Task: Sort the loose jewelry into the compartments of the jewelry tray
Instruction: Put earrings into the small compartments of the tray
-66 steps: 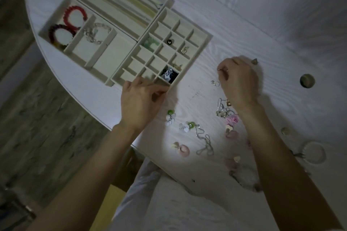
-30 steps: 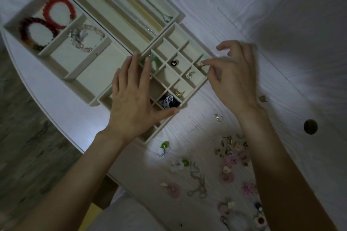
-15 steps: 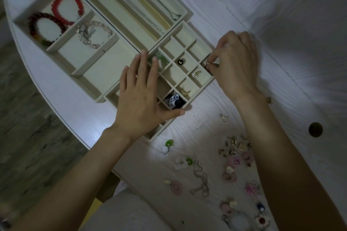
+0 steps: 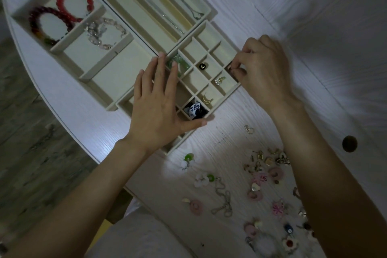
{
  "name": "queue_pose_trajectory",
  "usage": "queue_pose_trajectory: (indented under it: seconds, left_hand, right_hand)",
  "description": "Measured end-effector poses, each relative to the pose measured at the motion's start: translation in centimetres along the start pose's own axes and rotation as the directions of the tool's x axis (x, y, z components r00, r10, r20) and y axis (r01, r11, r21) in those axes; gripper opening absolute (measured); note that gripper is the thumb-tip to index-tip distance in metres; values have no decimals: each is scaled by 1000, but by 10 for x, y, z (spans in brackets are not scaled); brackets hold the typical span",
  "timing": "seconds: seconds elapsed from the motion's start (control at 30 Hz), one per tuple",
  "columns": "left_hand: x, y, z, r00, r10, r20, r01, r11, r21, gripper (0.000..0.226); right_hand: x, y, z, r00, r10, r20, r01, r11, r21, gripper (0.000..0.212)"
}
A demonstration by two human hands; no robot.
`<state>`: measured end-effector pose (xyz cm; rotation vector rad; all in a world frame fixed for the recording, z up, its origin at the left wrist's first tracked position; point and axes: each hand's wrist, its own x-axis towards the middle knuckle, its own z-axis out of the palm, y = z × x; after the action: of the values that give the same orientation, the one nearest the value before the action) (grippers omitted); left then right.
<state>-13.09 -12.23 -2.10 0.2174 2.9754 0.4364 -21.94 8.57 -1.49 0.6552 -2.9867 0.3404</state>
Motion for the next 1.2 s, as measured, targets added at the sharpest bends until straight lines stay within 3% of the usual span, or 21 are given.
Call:
queue_pose_trajectory:
  seconds: [0.33, 0.53, 0.73, 0.9, 1.0, 1.2]
  left_hand:
    - [1, -1, 3, 1000, 1, 1, -1, 1000, 8, 122]
    - [1, -2, 4, 1000, 10, -16, -9, 1000, 20, 120]
    - [1, -2, 4, 1000, 8, -22, -7, 1000, 29, 120]
    - [0, -3, 6, 999, 12, -33, -11, 999, 30, 120]
    - [0, -2, 6, 999, 11, -32, -10, 1000, 26, 120]
    - [0, -2, 6, 1000, 10, -25, -9, 1000, 24, 120]
  right_hand:
    - [-3, 3, -6, 998, 52, 24, -52, 999, -2, 7]
    - [8, 4, 1, 993, 47, 104, -37, 995, -95, 10]
    - [11, 21, -1, 978, -17, 207, 24, 999, -30, 22]
    - [17, 17, -14, 950, -207, 235, 240, 963, -124, 9]
    - [23, 14, -10, 953, -150, 263, 202, 962, -184, 9]
    - [20, 7, -8, 964, -171, 202, 220, 941, -255, 13]
